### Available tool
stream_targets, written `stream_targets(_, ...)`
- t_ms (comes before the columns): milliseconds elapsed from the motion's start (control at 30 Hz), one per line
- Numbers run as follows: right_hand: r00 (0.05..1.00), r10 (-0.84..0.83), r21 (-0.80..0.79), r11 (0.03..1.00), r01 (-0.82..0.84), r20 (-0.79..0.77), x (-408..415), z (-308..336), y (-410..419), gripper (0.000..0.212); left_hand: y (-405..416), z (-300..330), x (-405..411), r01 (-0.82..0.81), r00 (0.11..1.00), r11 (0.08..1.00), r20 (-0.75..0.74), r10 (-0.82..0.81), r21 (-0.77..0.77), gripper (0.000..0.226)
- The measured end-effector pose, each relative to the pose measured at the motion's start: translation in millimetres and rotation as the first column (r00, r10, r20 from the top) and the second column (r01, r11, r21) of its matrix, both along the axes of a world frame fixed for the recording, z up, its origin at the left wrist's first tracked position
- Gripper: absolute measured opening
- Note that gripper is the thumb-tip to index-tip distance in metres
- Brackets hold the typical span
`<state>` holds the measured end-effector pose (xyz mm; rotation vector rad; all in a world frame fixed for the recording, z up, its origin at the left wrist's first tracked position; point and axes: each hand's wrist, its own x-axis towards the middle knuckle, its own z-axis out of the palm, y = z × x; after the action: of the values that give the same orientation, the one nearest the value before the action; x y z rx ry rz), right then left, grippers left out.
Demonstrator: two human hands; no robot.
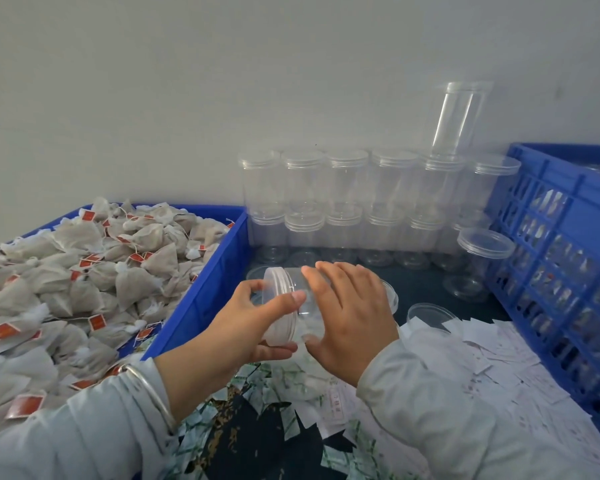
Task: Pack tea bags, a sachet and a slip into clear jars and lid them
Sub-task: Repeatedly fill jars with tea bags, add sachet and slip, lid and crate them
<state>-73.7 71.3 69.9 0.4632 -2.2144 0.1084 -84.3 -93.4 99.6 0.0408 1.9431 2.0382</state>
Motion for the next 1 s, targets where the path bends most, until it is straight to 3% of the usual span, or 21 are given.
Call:
stream_targets(167, 0.998, -0.008, 0.015, 1.0, 0.009, -0.057, -2, -4, 1, 0.088, 0, 2, 0, 0.032, 0.995, 0.999, 0.092, -0.033, 0.019, 0.11)
stream_targets(333, 0.988, -0.038, 0.024, 0.999, 0.042, -0.15, -5, -12, 6, 0.087, 0, 6, 2, 0.041, 0.972, 0.993, 0.225, -0.065, 0.109, 0.09)
stream_targets(500, 0.982, -0.164, -0.171, 0.974, 0.146, -0.097, -7, -9, 22, 0.09, -16, 9, -12, -0.176, 0.891, 0.965, 0.449, 0.073, 0.193, 0.081)
stream_targets(600, 0.977, -0.211, -0.352, 0.917, 0.185, -0.035, -5, -1, 38, 0.087, -27, 11, -22, -0.269, 0.889, 0.944, 0.427, 0.166, 0.192, 0.078)
stream_targets(733, 0.979, -0.201, -0.492, 0.854, 0.168, -0.014, 4, 3, 42, 0.096, -22, 7, -25, -0.302, 0.891, 0.917, 0.419, 0.174, 0.26, 0.071)
stream_targets(833, 0.985, -0.17, -0.569, 0.812, 0.134, -0.01, 13, 1, 34, 0.096, -17, 7, -25, -0.345, 0.898, 0.876, 0.391, 0.203, 0.338, 0.032)
stream_targets(1000, 0.996, -0.065, -0.714, 0.695, 0.091, 0.064, 27, -10, 18, 0.098, -19, 8, -24, -0.404, 0.891, 0.88, 0.324, 0.317, 0.25, 0.047)
